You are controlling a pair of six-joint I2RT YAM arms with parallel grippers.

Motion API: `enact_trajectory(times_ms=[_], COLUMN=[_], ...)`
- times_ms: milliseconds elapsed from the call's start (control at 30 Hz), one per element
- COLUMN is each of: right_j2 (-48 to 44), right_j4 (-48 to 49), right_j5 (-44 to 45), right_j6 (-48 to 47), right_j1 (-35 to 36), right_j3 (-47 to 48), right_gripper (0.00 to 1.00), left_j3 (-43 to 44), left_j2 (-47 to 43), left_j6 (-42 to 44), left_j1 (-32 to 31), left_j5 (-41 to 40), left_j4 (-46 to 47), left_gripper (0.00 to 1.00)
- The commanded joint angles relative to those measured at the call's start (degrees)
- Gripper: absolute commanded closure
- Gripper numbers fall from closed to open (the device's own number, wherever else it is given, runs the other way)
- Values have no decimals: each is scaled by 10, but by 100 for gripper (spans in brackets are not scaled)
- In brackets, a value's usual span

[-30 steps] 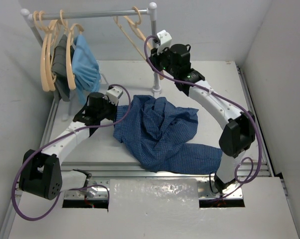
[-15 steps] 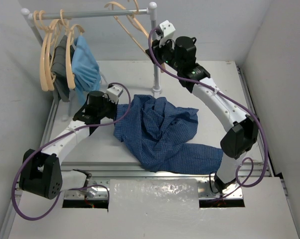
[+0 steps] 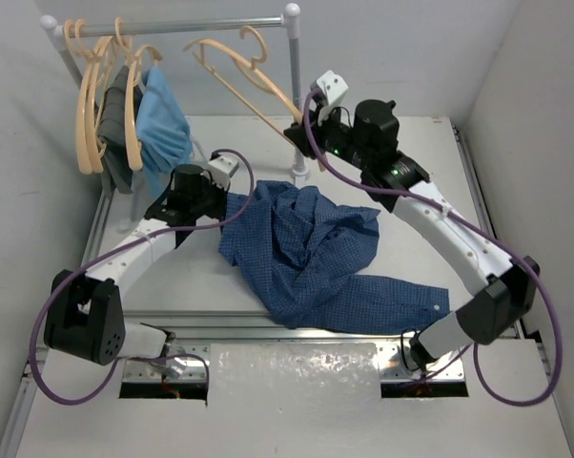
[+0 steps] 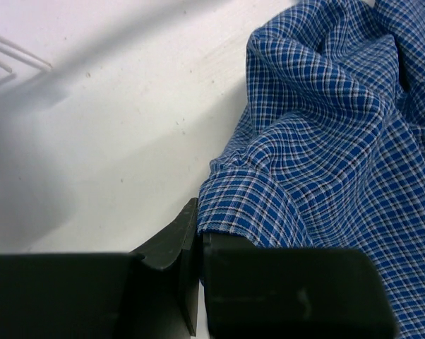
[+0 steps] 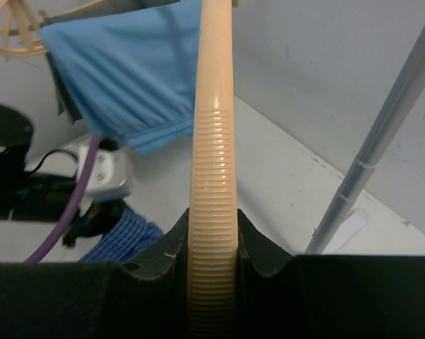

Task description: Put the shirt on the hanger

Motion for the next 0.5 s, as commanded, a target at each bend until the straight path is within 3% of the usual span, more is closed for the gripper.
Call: enact_trajectory(times_ms=[0, 467], right_j2=[-61, -305], right_j4=[26, -202], right_j5=[-6, 164], right_j6=[10, 58], right_j1=[4, 4], right_j3=[-50, -263], right_gripper=[100, 100], left_j3=[38, 112], left_j2=[10, 65], left_j6=[-3, -45], left_j1=[-5, -3], left_j5=[-1, -41], left_j4=[21, 15], left_gripper=[100, 100])
